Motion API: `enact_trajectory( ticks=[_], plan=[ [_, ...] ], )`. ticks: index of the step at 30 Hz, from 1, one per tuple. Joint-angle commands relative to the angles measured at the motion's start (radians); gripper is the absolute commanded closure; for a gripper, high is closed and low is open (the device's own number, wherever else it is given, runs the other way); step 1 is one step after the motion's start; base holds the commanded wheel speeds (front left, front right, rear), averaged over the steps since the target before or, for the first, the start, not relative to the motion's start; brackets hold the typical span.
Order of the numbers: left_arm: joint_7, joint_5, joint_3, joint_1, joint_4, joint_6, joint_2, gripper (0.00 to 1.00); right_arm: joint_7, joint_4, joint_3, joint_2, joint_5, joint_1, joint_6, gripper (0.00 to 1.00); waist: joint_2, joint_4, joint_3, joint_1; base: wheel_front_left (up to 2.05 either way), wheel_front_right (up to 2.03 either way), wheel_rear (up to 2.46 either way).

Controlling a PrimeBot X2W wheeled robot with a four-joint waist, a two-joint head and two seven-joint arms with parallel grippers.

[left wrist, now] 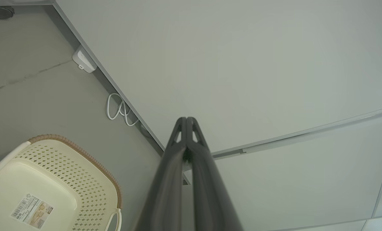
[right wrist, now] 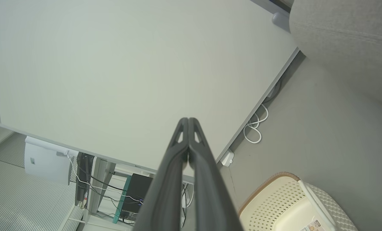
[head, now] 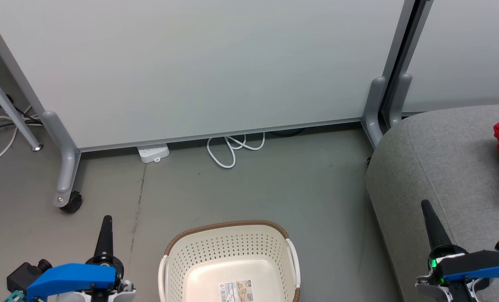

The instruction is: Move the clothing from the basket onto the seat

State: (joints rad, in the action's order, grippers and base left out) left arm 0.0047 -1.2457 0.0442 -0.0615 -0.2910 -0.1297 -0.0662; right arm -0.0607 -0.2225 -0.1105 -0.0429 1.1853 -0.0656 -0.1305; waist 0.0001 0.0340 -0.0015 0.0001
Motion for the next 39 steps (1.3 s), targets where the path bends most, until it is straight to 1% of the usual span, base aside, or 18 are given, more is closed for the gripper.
enact_trajectory(
  ticks=[1,21,39],
  plan=[
    [0.006,-0.021,0.006,-0.021,0.012,-0.001,-0.002,1.00,-0.006,0.003,-0.003,-0.008,0.028,-0.024,0.000,1.00,-0.0001,-0.001,0.000,0.0000,0.00,0.00,0.00],
    [0.053,-0.174,0.035,-0.036,0.028,-0.001,0.006,1.00,-0.028,-0.008,-0.004,-0.009,0.205,-0.037,0.000,1.00,-0.0001,-0.014,0.002,0.0000,0.00,0.00,0.00],
    [0.089,-0.292,0.060,-0.049,0.040,-0.002,0.012,1.00,-0.044,-0.018,-0.004,-0.010,0.341,-0.043,0.000,1.00,-0.0001,-0.025,0.003,-0.0001,0.00,0.00,0.00]
  ],
)
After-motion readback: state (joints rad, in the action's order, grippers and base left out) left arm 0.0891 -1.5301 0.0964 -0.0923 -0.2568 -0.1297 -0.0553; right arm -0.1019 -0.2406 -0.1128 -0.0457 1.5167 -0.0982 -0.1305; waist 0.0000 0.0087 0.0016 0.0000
